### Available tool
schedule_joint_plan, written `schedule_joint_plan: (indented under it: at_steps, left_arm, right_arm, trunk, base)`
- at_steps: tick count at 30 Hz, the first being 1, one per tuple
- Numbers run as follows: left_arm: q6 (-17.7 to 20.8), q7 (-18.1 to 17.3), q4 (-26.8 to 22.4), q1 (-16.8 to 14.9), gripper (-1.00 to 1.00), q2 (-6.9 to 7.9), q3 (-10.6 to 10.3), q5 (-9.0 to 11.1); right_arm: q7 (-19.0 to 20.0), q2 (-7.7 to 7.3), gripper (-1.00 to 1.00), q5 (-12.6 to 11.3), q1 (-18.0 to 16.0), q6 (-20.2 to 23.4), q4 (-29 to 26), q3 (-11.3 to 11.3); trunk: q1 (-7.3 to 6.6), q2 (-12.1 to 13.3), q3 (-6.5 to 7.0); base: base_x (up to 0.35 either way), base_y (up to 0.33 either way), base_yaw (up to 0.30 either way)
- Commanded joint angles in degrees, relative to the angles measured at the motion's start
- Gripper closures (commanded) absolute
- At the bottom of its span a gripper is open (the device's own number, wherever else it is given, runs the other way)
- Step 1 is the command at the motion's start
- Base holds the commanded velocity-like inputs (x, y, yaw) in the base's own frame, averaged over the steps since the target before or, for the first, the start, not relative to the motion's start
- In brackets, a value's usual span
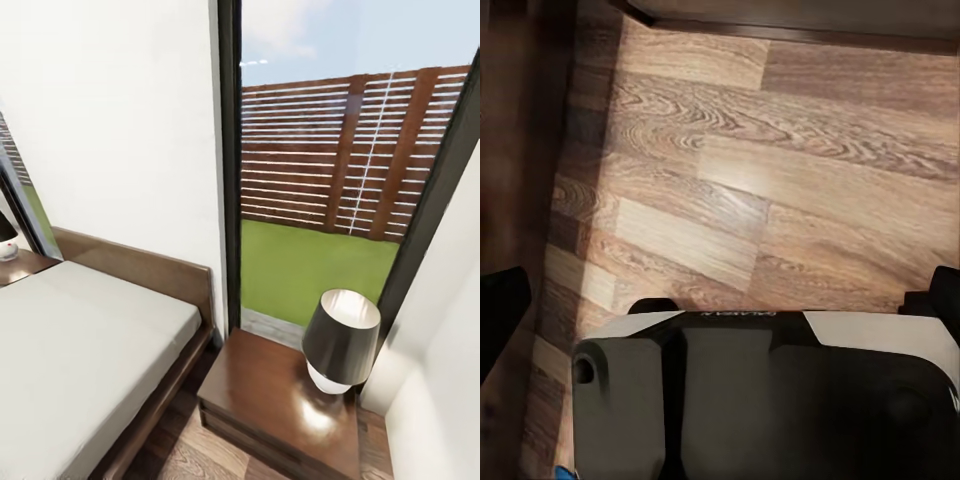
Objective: In the bedroom, move the book from the bed onto either nightstand, and place the two sandals side by side next to the bed.
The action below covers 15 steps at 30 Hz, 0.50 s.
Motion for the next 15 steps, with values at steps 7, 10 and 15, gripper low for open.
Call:
schedule_joint_plan:
  at_steps: [7,10,15]
  left_arm:
    - [-0.26,-0.07,0.07,-0.06,-1.0,-0.05,0.06,-0.24]
    - [-0.26,-0.07,0.09,-0.07,-1.0,-0.06,0.06,-0.24]
    - [-0.26,-0.07,0.08,-0.07,-1.0,-0.06,0.07,-0.24]
  right_arm:
    - [0.24,0.02,-1.0,-0.49,-0.05,-0.18,0.11,0.17]
    - [0.23,0.0,-1.0,-0.49,-0.05,-0.18,0.1,0.17]
    - [0.24,-0.02,-1.0,-0.49,-0.05,-0.19,0.11,0.17]
  trunk:
    - [0.05,-0.11,-0.11]
    - [0.05,-0.11,-0.11]
    - [0.05,-0.11,-0.11]
  base:
    - [0.177,-0.163,0.293]
    - [0.032,-0.032,0.293]
    - [0.007,-0.007,0.292]
